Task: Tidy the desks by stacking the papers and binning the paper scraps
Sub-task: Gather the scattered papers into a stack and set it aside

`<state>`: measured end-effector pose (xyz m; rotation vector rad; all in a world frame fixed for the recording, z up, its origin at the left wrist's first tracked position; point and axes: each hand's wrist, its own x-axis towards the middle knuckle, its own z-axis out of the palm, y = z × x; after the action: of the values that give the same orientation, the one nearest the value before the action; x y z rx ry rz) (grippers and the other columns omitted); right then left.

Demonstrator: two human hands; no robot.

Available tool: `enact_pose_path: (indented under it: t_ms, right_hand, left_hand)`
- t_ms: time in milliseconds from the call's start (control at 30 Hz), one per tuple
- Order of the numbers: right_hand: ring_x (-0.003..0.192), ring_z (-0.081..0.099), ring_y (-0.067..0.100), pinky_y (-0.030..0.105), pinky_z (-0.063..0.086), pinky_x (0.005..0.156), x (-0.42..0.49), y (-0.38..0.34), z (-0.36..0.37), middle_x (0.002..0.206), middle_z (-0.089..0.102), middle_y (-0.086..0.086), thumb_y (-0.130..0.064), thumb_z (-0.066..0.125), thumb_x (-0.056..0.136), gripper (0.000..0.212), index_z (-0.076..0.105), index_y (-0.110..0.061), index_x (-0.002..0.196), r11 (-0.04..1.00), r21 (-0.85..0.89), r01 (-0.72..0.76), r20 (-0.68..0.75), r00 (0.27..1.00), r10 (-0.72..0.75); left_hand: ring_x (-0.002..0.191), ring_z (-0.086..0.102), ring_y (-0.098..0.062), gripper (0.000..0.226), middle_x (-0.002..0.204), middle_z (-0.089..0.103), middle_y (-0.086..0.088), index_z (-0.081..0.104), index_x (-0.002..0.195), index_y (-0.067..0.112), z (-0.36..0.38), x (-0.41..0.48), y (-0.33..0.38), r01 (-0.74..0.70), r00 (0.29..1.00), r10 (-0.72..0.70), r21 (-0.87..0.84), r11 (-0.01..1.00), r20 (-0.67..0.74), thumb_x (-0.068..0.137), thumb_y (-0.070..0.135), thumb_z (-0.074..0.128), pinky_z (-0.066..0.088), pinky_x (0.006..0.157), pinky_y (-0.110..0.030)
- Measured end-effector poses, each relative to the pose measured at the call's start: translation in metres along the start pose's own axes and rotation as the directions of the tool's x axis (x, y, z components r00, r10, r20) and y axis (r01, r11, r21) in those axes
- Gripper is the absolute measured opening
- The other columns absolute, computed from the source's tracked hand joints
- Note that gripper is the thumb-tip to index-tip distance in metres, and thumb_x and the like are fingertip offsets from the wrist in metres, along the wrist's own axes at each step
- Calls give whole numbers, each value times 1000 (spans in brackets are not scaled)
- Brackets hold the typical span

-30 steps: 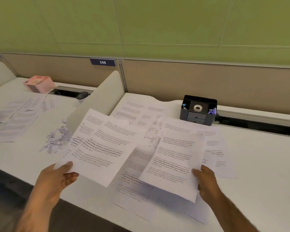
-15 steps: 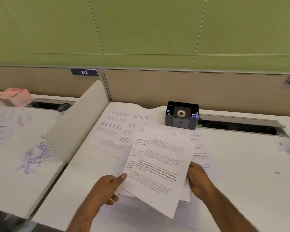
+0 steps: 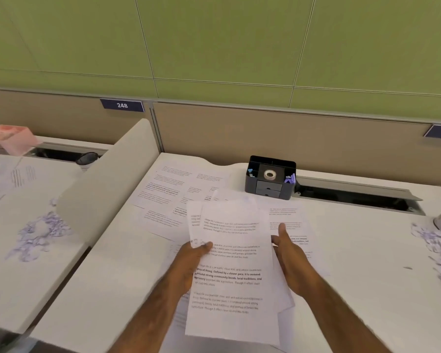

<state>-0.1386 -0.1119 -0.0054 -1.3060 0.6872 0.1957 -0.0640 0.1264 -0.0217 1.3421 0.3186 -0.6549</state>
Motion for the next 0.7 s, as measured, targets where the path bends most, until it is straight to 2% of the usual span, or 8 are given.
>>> enact_pose_path:
  t_ms: [67, 133, 233, 367, 467, 533, 600, 700]
  right_hand:
    - [108, 72, 23, 51, 54, 99, -3, 0, -2, 116, 75, -4, -65, 42, 97, 48, 65, -31, 121, 998, -15, 53, 53, 997, -52]
    - [108, 71, 19, 52, 54, 99, -5, -1, -1, 117, 74, -10, -47, 55, 100, 30, 64, -33, 125, 973, -159, 169, 82, 984, -157]
    - [101, 72, 20, 51, 59, 92, -4, 1, 4, 112, 74, -8, -22, 58, 101, 22, 65, -30, 120, 921, -283, 267, -23, 958, -285]
    - [100, 71, 19, 39, 62, 82, -9, 6, 5, 110, 74, -10, -18, 54, 102, 24, 65, -31, 119, 910, -230, 346, -123, 917, -380]
    - [100, 70, 19, 28, 59, 74, -14, 8, 3, 106, 74, -9, -3, 51, 99, 33, 66, -27, 116, 908, -164, 385, -123, 906, -406]
    - [105, 69, 23, 38, 62, 81, -15, 12, 3, 109, 74, -4, 5, 52, 93, 40, 65, -25, 118, 915, -127, 384, -105, 912, -397]
    - [108, 67, 24, 48, 61, 88, -18, 15, 5, 112, 73, -1, 0, 59, 85, 46, 62, -26, 122, 917, -94, 388, -98, 913, -396]
    - [107, 68, 23, 45, 62, 84, -21, 20, 5, 110, 72, 0, -10, 57, 71, 56, 60, -27, 124, 911, -53, 408, -110, 905, -412]
  left_hand:
    - [101, 75, -29, 24, 112, 77, -9, 70, 121, 14, 11, -1, -1, -128, 990, 130, 40, 991, -53, 97, 15, 68, 59, 91, -52]
    - [98, 76, -22, 20, 106, 79, 0, 70, 117, 23, 21, -6, 1, -239, 967, 245, 85, 967, -72, 97, 19, 69, 61, 86, -45]
    - [86, 77, -21, 14, 96, 80, 1, 71, 109, 23, 33, -15, 5, -308, 943, 324, 161, 938, -80, 95, 22, 71, 63, 72, -40]
    - [85, 76, -22, 10, 94, 79, 2, 71, 105, 28, 33, -19, 3, -343, 927, 368, 238, 909, -67, 95, 26, 71, 64, 69, -40]
    - [91, 76, -22, 16, 97, 79, 6, 71, 108, 34, 31, -19, -2, -379, 920, 391, 259, 888, 5, 93, 31, 72, 64, 75, -44]
    - [91, 75, -21, 19, 95, 78, 7, 70, 108, 35, 31, -20, -6, -372, 923, 384, 286, 883, 14, 90, 35, 76, 64, 72, -39]
    - [94, 73, -20, 34, 99, 76, 8, 69, 110, 34, 31, -20, -12, -374, 922, 386, 300, 878, 20, 80, 46, 78, 64, 71, -33]
    - [99, 71, -19, 40, 106, 75, 6, 68, 115, 32, 31, -18, -18, -386, 918, 395, 308, 870, 35, 79, 45, 80, 64, 73, -31]
